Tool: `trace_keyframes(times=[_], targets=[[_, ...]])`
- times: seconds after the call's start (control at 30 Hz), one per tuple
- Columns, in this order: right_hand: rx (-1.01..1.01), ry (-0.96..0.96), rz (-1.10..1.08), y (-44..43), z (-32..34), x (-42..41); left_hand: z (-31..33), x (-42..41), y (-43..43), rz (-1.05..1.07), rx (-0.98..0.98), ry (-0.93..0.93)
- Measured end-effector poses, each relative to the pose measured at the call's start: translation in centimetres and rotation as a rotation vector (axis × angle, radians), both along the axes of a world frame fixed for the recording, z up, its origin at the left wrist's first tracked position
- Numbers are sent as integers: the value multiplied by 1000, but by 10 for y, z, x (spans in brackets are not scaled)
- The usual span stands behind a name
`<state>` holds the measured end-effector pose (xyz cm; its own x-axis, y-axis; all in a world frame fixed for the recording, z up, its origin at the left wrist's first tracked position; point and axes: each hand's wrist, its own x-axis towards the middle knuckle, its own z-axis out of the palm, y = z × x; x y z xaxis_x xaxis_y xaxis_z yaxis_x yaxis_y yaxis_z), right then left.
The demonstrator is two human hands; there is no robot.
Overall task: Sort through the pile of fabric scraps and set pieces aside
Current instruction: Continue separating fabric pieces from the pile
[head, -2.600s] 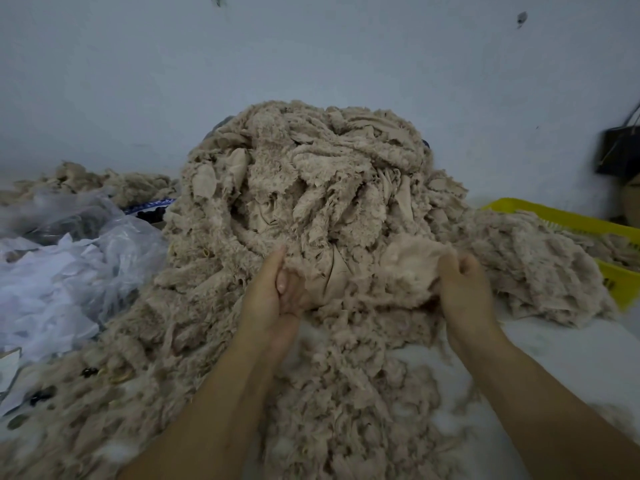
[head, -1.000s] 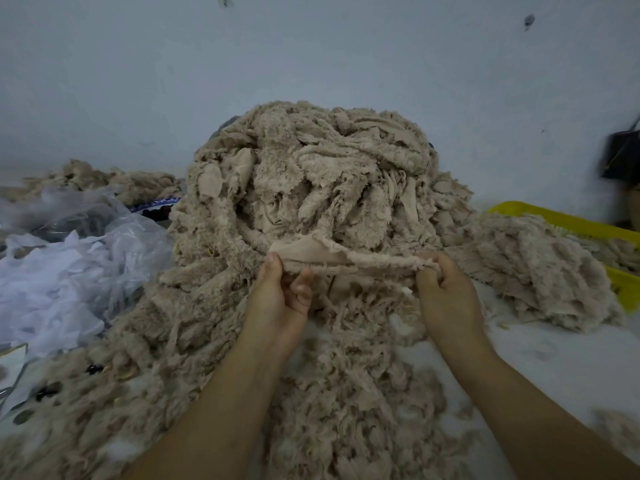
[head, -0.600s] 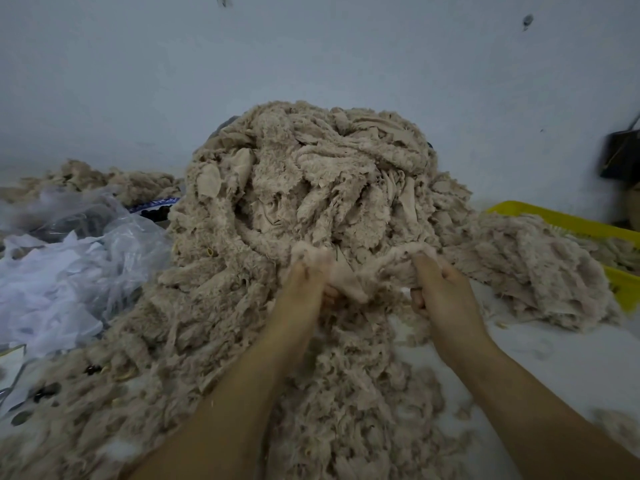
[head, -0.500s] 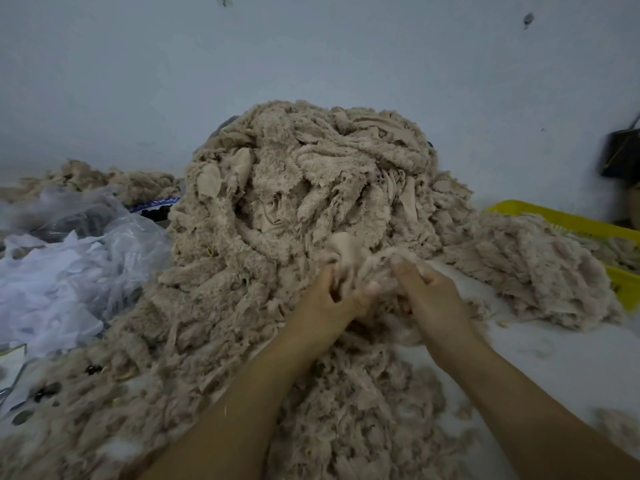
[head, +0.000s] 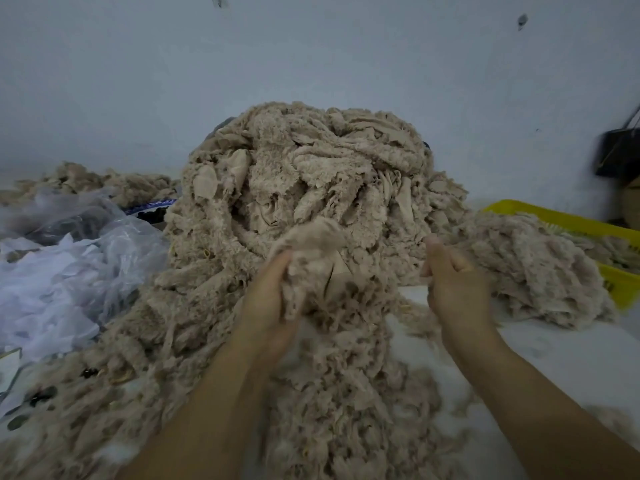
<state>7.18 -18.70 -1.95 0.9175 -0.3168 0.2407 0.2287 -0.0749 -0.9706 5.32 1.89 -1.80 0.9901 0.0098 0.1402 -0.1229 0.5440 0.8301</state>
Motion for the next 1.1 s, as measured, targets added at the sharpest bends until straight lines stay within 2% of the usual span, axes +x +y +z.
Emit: trace_keyframes(times=[0.07,0.1,0.2,0.27,0.33,0.43,0.5,0.57,0.67,0.73,0.87,1.0,1.1], targets=[[16,27,72,-3,0,-2,1,2,4,10,-130,2],[-26,40,152,0,-1,-6,-1,2,1,12,-96,21],[-201,38,381,16,-6,-16,-10,3,-12,66,128,61],[-287,-35,433,25,-8,-20,-14,2,-17,70,255,52],[-372,-111,432,30,-8,-20,-15,0,-19,66,438,-2],[-372,-52,348,30,-9,-16,-14,-5,-27,-6,719,-101],[-412,-30,330,26,-10,-13,-19,-6,-29,-37,781,-118],[-431,-15,327,23,-12,-11,-22,-5,-27,25,716,-47],[-340,29,298,21,-11,-10,-18,-2,-26,115,465,133],[-214,72,316,21,-9,-10,-15,1,-25,144,314,200],[79,140,454,19,-7,-9,-8,0,-22,36,129,189],[193,157,492,19,-9,-7,-10,2,-21,44,187,170],[-12,87,379,19,-12,-7,-11,-1,-22,63,293,115]])
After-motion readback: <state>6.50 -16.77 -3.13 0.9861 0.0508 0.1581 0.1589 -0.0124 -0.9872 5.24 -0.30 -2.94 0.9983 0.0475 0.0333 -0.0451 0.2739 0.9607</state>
